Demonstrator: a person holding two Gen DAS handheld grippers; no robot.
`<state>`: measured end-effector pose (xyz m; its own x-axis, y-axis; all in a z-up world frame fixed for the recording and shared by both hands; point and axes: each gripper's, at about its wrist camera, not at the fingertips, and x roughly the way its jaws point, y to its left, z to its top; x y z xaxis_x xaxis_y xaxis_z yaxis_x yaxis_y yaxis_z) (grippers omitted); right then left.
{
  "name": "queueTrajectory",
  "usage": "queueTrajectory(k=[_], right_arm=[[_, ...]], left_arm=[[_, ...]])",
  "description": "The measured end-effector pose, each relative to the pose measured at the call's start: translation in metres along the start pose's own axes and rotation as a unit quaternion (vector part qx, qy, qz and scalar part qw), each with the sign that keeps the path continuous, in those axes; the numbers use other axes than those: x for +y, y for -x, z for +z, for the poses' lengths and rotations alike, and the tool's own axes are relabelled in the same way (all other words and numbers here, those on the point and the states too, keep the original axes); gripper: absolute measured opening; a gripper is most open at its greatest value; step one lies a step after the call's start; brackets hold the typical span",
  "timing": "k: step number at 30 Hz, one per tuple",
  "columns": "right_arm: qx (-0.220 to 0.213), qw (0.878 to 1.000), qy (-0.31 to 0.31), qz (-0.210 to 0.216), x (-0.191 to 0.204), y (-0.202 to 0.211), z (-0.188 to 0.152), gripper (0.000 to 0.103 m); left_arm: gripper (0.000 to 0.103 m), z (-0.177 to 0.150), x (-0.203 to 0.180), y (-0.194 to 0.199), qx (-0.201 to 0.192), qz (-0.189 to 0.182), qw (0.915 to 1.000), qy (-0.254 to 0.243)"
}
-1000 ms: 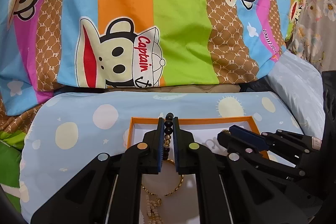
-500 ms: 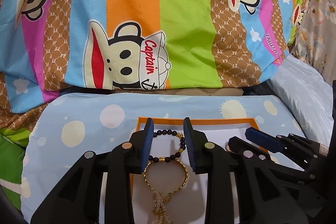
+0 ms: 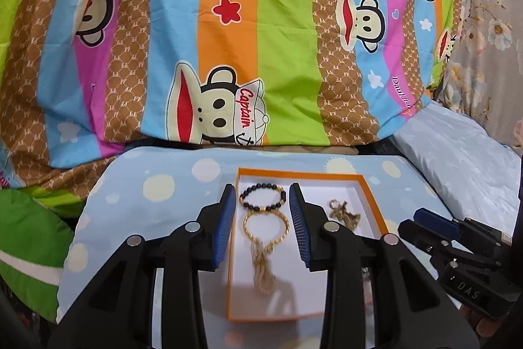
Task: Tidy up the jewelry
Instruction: 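Carry bead bracelet and hoop earring into the orange box and open both tools, then move both open tools back over the loose earrings and silver ring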
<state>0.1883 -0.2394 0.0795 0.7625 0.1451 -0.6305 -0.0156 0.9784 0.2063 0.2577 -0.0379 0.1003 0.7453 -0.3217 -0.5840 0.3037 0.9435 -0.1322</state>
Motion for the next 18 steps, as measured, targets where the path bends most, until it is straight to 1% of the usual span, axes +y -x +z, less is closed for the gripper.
queueTrajectory(k=[5,10,13,18], right_arm=[[-0.009,1.0,0.0,-0.008,0.003,0.032,-0.02,0.034],[-0.006,1.0,-0.001,-0.011,0.005,0.057,-0.046,0.035],[-0.001,1.0,-0.005,-0.009,0.007,0.068,-0.063,0.035],[0.022,1.0,-0.01,-0.002,0.01,0.08,-0.097,0.035]], left_arm=[[0.033,-0.019,0.009,0.031,-0.001,-0.002,0.9999,0.015],[0.033,-0.045,0.014,0.058,0.007,0.003,0.9998,0.016],[0.034,-0.066,0.016,0.071,0.019,0.001,0.9997,0.017],[0.037,-0.1,0.019,0.084,0.049,-0.013,0.998,0.038]])
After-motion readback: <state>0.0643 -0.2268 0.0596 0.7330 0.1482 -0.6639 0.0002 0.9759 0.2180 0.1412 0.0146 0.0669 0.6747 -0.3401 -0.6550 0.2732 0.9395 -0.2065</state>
